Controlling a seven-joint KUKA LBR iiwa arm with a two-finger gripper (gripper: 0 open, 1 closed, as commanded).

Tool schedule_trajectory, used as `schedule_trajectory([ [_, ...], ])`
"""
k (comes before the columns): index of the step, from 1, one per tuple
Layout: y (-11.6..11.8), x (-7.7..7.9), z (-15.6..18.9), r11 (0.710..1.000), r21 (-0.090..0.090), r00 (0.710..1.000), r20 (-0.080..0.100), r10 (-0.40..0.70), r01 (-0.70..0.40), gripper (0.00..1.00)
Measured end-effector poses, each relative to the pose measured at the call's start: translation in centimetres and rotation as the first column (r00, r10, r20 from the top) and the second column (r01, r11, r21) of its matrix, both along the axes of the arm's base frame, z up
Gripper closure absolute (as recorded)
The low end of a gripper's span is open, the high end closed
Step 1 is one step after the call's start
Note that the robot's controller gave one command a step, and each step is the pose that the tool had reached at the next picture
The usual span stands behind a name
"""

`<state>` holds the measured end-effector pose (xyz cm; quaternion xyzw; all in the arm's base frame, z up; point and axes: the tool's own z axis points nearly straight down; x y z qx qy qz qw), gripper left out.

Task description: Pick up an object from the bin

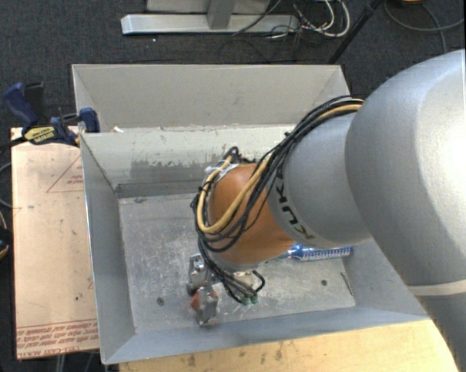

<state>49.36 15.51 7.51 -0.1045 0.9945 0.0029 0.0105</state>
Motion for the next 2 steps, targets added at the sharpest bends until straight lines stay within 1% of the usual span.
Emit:
schedule_trajectory([
  [1,0.0,0.0,0.0,1.0,0.0,1.0,0.0,0.0,0.0,1.0],
  [2,-2.1,1.9,16.1,0.991,-0.006,0.991,-0.009,0.133,-0.133,1.0],
])
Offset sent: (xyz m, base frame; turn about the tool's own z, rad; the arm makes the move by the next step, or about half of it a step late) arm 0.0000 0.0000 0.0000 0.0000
